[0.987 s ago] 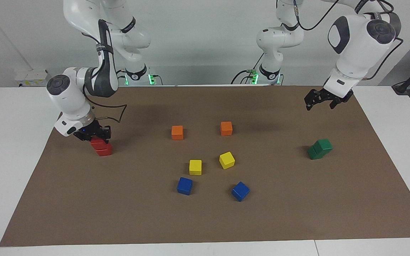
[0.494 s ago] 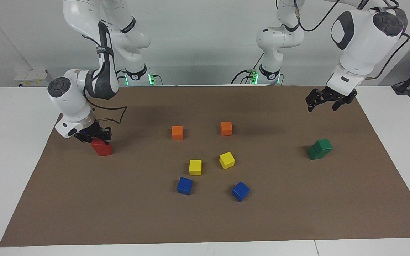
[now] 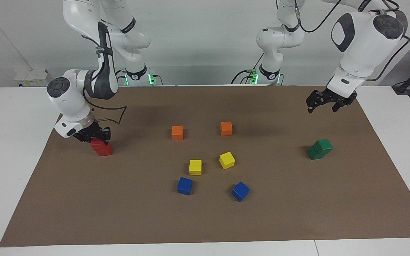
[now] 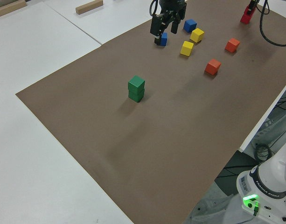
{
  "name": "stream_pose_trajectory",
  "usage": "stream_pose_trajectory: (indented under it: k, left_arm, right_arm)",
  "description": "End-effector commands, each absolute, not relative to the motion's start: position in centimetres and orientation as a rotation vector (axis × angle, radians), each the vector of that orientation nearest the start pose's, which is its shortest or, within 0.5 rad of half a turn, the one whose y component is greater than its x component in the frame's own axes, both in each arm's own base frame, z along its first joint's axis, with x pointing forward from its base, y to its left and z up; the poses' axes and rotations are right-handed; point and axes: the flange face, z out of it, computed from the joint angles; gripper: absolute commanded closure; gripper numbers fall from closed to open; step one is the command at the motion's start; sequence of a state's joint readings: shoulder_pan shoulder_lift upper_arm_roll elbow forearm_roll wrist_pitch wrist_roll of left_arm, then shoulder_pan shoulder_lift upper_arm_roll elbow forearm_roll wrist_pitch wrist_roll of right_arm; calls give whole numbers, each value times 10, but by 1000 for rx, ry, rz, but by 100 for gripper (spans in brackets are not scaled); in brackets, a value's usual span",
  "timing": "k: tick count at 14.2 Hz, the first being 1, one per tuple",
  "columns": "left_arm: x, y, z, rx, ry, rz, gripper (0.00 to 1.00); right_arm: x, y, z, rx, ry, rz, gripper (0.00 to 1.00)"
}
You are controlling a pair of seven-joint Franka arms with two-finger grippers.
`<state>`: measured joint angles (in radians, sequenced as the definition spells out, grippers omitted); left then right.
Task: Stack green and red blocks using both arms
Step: 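Open the left gripper and release the green stack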
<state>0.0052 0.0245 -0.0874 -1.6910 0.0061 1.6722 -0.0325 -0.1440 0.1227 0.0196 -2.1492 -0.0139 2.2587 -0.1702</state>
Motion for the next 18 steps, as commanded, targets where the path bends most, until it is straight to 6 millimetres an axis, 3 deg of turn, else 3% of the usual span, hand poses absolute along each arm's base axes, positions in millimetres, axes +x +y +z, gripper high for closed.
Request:
stream_pose_trajectory:
  k: [1,8,10,18]
  left_arm:
    - [564,-46,569,-3140,74,82,0]
    - [561,-43,578,-3140,72,75,0]
    - [560,-51,587,-3140,91,63,0]
    - [553,-50,587,-3142,94,94,0]
  right_arm:
    - [545,-75,344,-3149,-128,27,100]
    - [543,-69,342,-3148,-142,34,100]
    - [542,-69,341,-3148,-142,34,100]
    - [544,-67,341,-3149,-143,25,100]
